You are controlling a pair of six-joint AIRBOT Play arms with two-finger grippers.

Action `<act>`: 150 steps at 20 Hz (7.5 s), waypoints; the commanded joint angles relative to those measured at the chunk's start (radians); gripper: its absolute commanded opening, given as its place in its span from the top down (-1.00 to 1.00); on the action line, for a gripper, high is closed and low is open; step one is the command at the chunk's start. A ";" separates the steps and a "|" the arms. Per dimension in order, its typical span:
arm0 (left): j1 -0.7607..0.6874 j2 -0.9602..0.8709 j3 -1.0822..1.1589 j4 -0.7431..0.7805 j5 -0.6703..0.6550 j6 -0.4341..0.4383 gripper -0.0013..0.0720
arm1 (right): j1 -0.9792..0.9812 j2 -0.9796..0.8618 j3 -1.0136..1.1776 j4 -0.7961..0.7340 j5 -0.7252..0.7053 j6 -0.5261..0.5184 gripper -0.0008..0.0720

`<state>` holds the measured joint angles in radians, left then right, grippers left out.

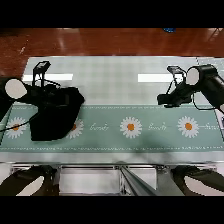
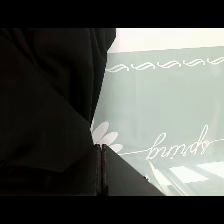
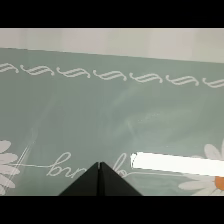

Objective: Fold the shirts.

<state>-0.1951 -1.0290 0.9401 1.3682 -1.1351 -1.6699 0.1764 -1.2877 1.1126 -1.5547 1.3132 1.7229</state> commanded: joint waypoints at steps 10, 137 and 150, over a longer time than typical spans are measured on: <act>-0.001 -0.001 0.000 -0.045 0.005 -0.003 0.89 | 0.001 -0.001 0.000 0.000 0.000 0.000 0.93; 0.320 -0.106 0.533 -0.882 0.074 0.356 0.90 | -0.148 0.135 0.613 0.600 -0.019 -0.322 0.93; 0.659 0.467 0.800 -0.708 0.091 0.350 0.90 | -0.160 0.549 0.950 0.230 0.055 -0.251 0.93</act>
<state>0.4191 -0.6716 1.7267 0.6006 -1.0130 -1.3186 0.0170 -0.8124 2.0495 -1.2648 1.3571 1.4578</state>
